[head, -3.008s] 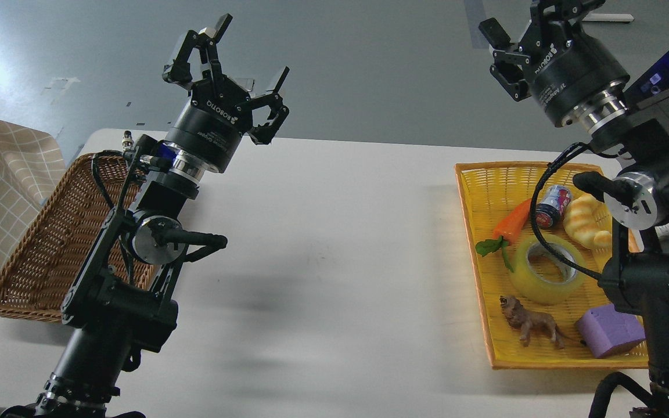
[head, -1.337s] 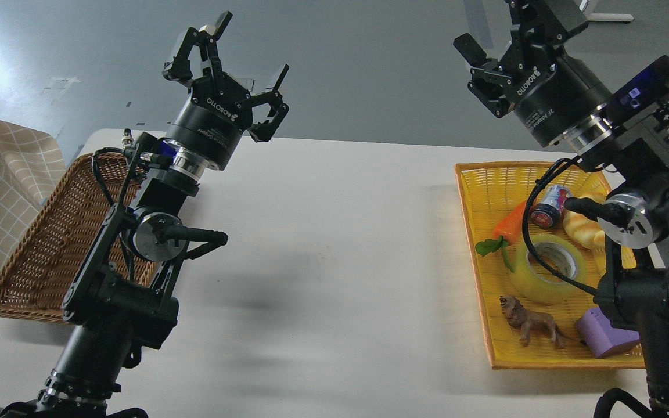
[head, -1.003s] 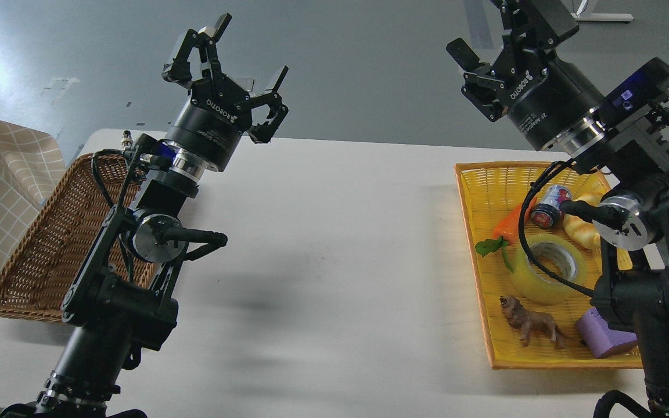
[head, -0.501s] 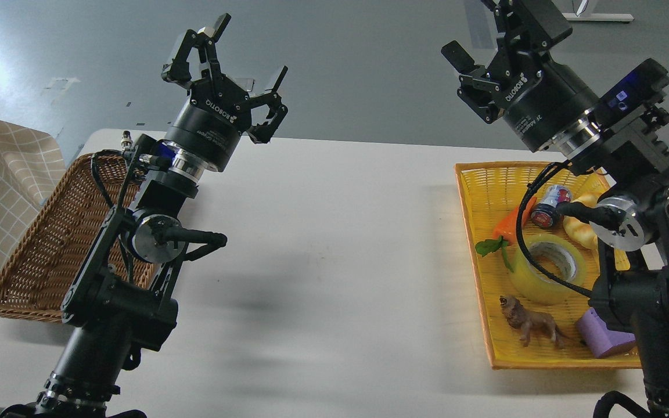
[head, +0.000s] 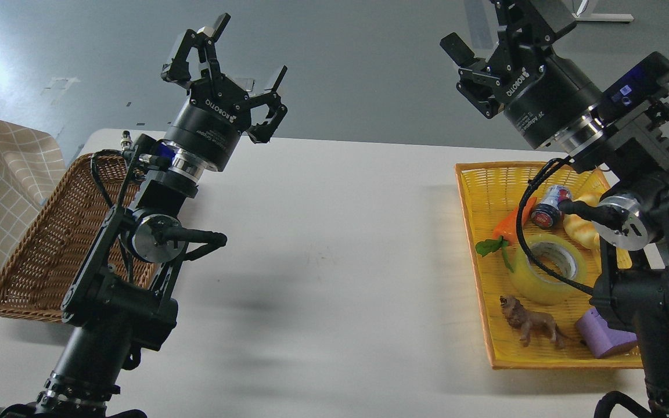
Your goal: Place and transfer tape with both arms
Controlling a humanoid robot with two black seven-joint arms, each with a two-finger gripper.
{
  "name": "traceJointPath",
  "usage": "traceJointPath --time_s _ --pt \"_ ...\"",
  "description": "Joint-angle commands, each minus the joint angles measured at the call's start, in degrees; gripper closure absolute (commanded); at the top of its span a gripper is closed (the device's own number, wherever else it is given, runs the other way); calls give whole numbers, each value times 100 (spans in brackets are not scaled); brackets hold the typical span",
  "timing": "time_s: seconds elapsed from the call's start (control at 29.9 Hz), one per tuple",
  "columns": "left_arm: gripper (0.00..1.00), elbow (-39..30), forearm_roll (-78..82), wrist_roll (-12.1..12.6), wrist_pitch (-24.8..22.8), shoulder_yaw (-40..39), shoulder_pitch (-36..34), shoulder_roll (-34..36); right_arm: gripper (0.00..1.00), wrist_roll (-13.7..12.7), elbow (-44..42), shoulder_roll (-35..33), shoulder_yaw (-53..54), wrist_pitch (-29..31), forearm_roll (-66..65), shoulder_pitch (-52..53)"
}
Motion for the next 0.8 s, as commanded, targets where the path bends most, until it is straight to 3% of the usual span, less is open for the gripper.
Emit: traceJointPath --time_s 0.0,0.27,0.37,0.5,0.7,0.77 --pt "2 0 0 0 0 -8 4 0 0 -5 4 -395 -128 -9 -9 -32" --pt "2 0 -9 0 0 -8 4 0 0 -13 48 -1195 -207 0 -79 -173" --pt "2 0 -9 0 0 -8 4 0 0 -49 31 -1625 -234 -9 -657 -287" --pt "2 0 -9 0 0 -8 30 0 0 -40 22 -2057 -699 -18 -2624 -331" --pt "2 0 -9 -8 0 -17 48 0 0 -40 -40 -2250 -682 -27 -2768 -489" --pt "2 0 -9 0 -9 -26 48 0 0 65 13 -2705 -752 0 -2725 -769"
